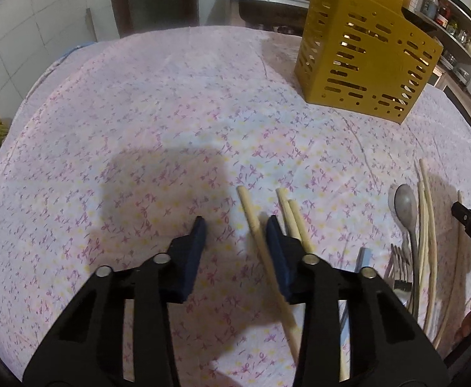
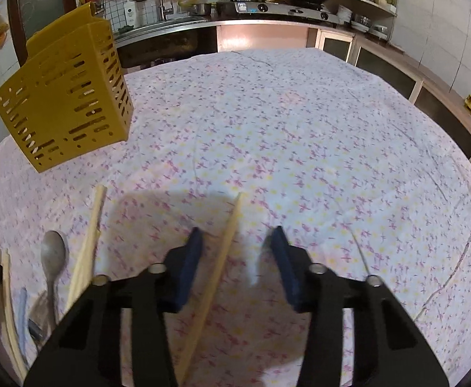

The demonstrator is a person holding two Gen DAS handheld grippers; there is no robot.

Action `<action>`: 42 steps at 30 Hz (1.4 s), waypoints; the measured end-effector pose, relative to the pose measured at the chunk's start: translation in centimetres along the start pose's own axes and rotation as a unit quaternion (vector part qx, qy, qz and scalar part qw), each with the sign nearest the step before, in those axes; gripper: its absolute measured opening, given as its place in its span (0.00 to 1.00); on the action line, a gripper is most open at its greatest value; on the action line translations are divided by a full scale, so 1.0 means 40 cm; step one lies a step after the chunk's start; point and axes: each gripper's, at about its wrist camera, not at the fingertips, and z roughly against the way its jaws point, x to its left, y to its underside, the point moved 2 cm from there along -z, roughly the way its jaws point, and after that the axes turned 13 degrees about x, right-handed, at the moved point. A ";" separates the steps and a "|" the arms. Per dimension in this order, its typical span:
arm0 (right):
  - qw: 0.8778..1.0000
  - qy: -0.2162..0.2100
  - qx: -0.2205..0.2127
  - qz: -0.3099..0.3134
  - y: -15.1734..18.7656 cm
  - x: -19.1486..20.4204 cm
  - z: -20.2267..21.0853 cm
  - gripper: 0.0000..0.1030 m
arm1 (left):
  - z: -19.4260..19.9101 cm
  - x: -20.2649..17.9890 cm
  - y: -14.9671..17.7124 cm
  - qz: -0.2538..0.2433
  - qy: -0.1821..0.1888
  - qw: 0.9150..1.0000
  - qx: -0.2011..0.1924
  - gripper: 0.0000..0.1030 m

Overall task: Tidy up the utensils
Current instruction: 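Close the left tool on one wooden chopstick while the right tool grasps another chopstick, then lift both held chopsticks and carry them over the yellow caddy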

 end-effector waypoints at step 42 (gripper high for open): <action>0.931 -0.154 -0.321 0.084 0.243 -0.035 0.442 0.06 | 0.380 0.021 0.197 -0.007 0.022 0.958 -0.287 0.05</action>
